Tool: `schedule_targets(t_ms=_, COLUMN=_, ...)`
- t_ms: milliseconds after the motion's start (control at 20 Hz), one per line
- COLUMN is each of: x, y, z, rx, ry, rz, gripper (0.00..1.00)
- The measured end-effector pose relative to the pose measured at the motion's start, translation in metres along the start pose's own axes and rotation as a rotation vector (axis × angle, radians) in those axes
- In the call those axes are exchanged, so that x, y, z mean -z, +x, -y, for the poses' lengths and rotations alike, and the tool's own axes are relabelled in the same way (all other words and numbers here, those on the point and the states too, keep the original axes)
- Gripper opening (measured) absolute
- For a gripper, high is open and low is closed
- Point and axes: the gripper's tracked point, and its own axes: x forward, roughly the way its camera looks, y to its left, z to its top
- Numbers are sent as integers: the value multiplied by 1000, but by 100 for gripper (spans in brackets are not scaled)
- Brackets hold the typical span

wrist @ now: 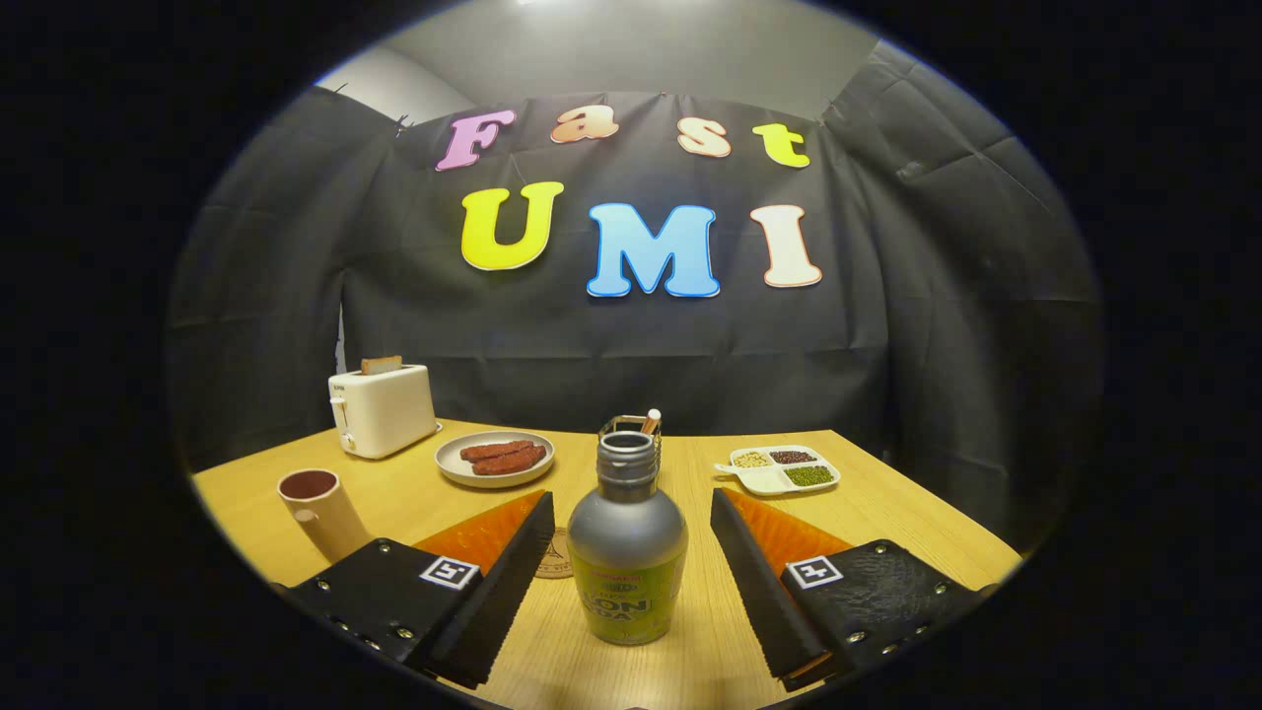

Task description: Take the bottle from table, then pour the juice into the cup, finally place the bottle on the coaster

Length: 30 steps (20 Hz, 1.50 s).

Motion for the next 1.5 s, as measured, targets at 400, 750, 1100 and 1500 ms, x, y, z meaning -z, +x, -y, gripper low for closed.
schedule_targets(t_ms=400, x=28, y=29, z=-7, rx=6, ry=-5, rz=-18, gripper=97)
schedule_targets(t_ms=750, x=24, y=31, z=-8, rx=18, ry=-48, rz=-56, gripper=79)
schedule_targets(t_ms=1100, x=-33, y=28, z=-43, rx=-41, ry=-309, rz=-48, gripper=77)
schedule_targets(t_ms=1500, x=-59, y=31, z=-101, rx=-160, ry=-592, rz=-45, gripper=77)
